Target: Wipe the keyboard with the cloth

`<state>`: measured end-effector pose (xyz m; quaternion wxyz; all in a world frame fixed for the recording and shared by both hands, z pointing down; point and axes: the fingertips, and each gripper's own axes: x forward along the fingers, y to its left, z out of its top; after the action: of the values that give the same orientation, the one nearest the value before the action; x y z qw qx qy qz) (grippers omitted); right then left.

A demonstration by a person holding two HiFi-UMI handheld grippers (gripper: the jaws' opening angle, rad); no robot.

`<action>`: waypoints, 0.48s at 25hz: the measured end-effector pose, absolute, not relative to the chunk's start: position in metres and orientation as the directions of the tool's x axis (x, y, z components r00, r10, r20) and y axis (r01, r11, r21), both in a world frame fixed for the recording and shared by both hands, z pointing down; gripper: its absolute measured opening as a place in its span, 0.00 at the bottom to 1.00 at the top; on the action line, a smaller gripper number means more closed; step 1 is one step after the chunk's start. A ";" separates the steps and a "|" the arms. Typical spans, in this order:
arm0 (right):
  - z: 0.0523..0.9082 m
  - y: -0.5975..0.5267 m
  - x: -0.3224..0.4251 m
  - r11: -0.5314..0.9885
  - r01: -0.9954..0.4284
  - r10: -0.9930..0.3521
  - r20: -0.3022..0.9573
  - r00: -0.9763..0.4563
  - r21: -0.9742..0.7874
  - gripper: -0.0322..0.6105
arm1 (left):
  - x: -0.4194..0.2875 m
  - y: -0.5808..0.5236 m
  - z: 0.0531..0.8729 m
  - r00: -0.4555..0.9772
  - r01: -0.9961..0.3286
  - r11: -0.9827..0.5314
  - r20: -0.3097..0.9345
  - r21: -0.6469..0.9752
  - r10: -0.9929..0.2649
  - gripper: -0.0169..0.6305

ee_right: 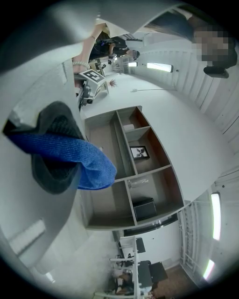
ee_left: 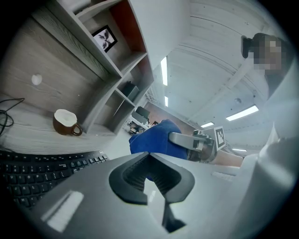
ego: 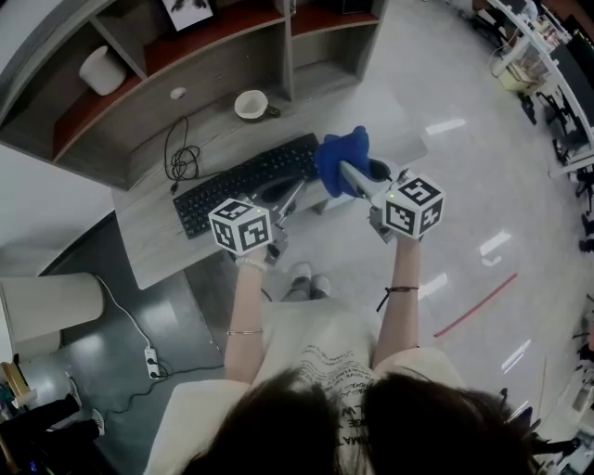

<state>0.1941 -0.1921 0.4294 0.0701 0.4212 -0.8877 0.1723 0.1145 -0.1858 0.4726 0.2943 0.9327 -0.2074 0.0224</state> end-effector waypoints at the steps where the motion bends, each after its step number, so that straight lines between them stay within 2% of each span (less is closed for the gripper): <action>1: 0.431 -0.196 0.194 0.581 -0.775 -0.726 0.273 -0.631 -0.247 0.13 | 0.115 -0.189 0.475 0.915 -0.397 -0.740 0.165 0.544 -0.369 0.01; 12: 0.452 -0.219 0.197 0.525 -0.808 -0.755 0.292 -0.587 -0.266 0.13 | 0.109 -0.206 0.497 0.929 -0.368 -0.728 0.189 0.579 -0.319 0.01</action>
<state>0.1972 -0.2192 0.4518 0.0699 0.4491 -0.8704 0.1890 0.1088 -0.2057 0.4971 0.3192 0.9287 -0.1849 0.0381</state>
